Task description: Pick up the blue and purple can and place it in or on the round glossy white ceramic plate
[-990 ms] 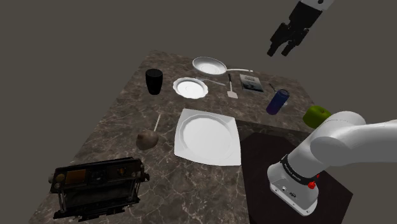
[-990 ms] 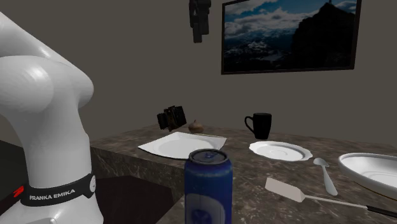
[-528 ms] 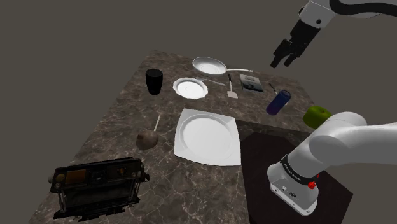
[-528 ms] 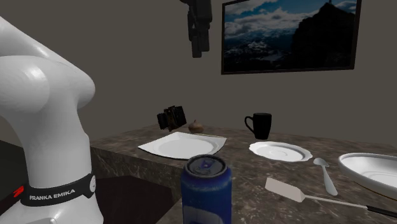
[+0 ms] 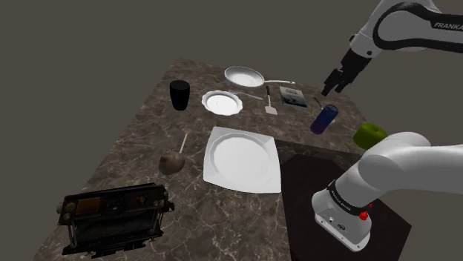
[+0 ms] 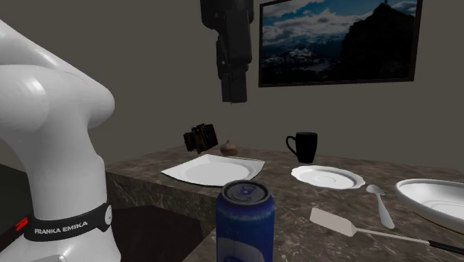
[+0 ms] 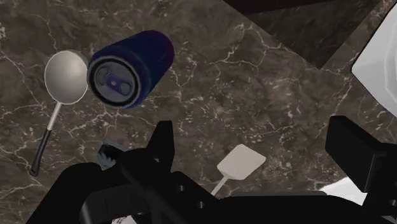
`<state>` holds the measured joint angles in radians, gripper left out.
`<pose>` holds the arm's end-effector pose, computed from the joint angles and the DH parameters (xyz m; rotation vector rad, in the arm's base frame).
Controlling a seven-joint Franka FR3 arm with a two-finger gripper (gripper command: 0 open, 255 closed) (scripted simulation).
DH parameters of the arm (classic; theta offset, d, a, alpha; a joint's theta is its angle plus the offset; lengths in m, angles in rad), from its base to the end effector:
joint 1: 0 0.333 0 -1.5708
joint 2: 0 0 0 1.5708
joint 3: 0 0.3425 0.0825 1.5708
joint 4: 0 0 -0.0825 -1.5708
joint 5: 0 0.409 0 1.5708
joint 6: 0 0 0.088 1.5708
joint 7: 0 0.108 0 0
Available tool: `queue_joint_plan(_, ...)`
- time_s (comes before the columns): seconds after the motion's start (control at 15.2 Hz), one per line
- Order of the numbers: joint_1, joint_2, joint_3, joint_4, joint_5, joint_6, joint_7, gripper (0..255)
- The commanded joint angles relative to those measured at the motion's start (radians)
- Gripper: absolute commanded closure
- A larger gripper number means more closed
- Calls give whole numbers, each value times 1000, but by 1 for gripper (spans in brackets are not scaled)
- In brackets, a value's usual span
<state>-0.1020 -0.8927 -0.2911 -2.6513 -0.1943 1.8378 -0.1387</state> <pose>0.2745 -0.1387 0.5032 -3.1126 0.1715 -0.1075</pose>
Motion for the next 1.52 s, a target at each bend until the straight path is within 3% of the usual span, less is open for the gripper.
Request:
queue_joint_plan(0.0, -21, 10, -37, -32, -36, 42, -33, 0)
queue_joint_plan(0.53, -106, 127, -222, -106, -187, 240, -179, 0)
queue_joint_plan(1.06, -106, 199, -265, -168, -216, 373, -176, 0)
queue_joint_plan(1.45, -106, 199, -265, -168, -216, 373, -176, 0)
